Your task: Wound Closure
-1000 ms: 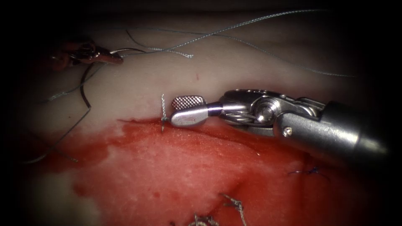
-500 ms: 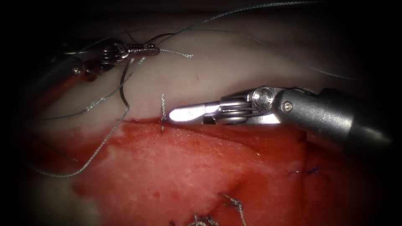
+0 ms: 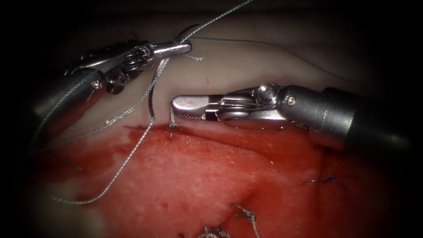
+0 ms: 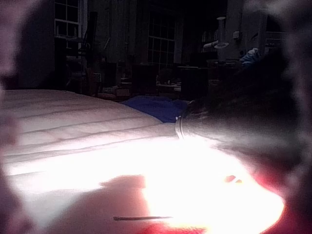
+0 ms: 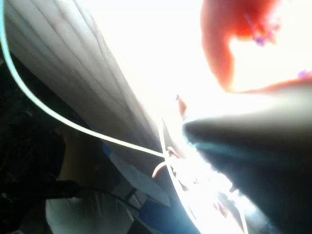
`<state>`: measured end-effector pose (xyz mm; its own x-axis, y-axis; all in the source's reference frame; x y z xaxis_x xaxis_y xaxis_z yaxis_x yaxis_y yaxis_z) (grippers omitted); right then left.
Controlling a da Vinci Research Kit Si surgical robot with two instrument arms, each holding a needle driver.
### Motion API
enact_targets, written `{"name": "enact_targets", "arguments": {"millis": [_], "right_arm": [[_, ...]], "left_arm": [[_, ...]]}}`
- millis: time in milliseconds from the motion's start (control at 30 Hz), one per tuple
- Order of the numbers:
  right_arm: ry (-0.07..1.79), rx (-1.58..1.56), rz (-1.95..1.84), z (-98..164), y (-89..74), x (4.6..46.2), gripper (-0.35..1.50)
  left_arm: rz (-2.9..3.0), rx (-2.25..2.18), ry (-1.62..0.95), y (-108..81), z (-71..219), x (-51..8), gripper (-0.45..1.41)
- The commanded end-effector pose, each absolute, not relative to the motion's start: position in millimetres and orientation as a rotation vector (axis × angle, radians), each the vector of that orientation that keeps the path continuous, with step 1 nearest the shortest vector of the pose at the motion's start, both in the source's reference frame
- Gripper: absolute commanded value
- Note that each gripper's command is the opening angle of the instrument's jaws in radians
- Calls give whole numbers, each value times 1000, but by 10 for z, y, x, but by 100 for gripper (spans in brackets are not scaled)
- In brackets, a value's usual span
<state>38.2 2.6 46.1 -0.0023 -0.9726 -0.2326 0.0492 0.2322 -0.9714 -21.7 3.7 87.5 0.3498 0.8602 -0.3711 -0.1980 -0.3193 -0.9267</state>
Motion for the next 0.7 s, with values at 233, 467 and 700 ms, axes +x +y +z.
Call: {"name": "enact_targets", "arguments": {"millis": [233,467,700], "right_arm": [[1339,-1050,-992,440,33,399,118],[1426,-1035,-955,434,31,400,108],[1451,-1050,-931,427,27,406,113]], "left_arm": [[1170,-1618,-620,52,875,-225,-45],[1170,-1662,-677,52,882,-226,-45],[1175,-1667,-700,52,883,-227,-45]]}}
